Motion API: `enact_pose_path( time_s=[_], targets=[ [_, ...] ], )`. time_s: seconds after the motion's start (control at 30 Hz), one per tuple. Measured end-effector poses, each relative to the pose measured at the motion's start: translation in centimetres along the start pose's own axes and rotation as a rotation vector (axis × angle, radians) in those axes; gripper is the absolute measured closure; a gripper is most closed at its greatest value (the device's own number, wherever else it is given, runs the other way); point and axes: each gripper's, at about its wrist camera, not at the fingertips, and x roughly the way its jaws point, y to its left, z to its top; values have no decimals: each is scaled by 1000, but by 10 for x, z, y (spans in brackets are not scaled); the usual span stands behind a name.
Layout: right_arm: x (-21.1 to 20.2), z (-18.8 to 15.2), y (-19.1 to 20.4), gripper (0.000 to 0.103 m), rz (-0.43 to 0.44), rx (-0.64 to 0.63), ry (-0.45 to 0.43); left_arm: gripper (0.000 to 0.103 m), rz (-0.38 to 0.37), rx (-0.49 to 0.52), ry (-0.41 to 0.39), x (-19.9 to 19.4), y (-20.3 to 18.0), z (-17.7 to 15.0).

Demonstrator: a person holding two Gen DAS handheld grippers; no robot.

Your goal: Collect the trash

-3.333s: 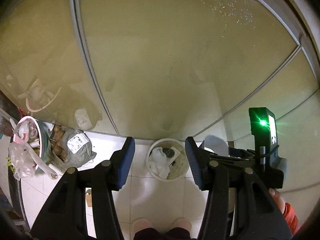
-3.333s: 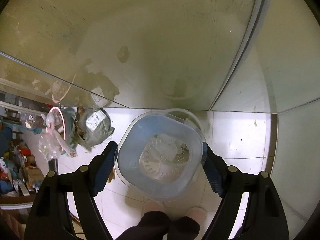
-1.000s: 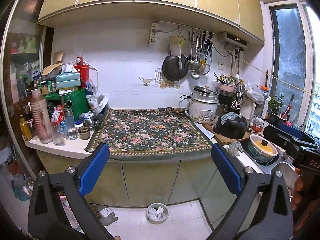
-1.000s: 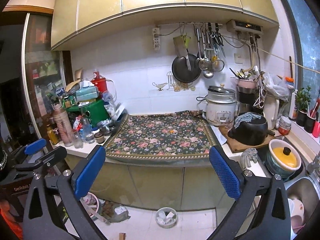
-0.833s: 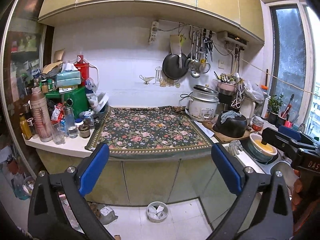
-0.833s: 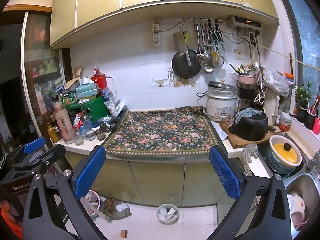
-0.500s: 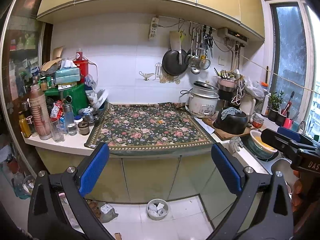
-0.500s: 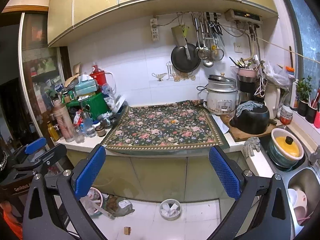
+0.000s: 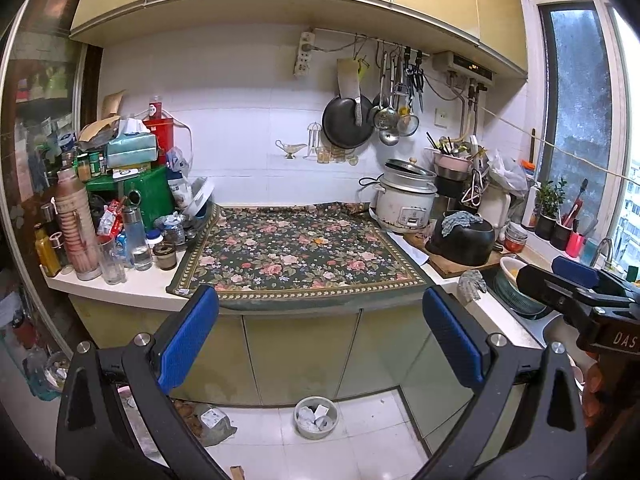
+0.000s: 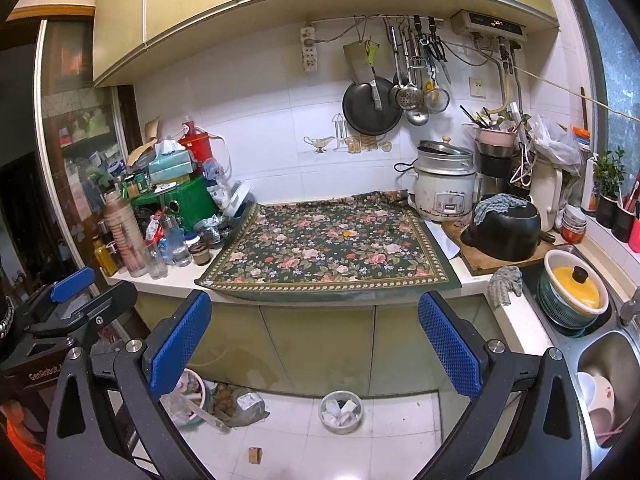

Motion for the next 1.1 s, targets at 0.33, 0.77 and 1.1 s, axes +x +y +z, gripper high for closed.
enact_pose_path(
  time_s=[0.33, 0.77, 1.1],
  targets=[
    [2, 1, 0, 0, 4, -1, 2, 1, 1, -7, -5, 3, 2, 4],
    [3, 1, 2, 0, -1, -1, 3, 1, 0, -18, -8, 12, -2, 8],
    [7, 2, 0, 0, 1, -2, 6, 1, -9, -14, 2, 23, -9, 10]
  ],
)
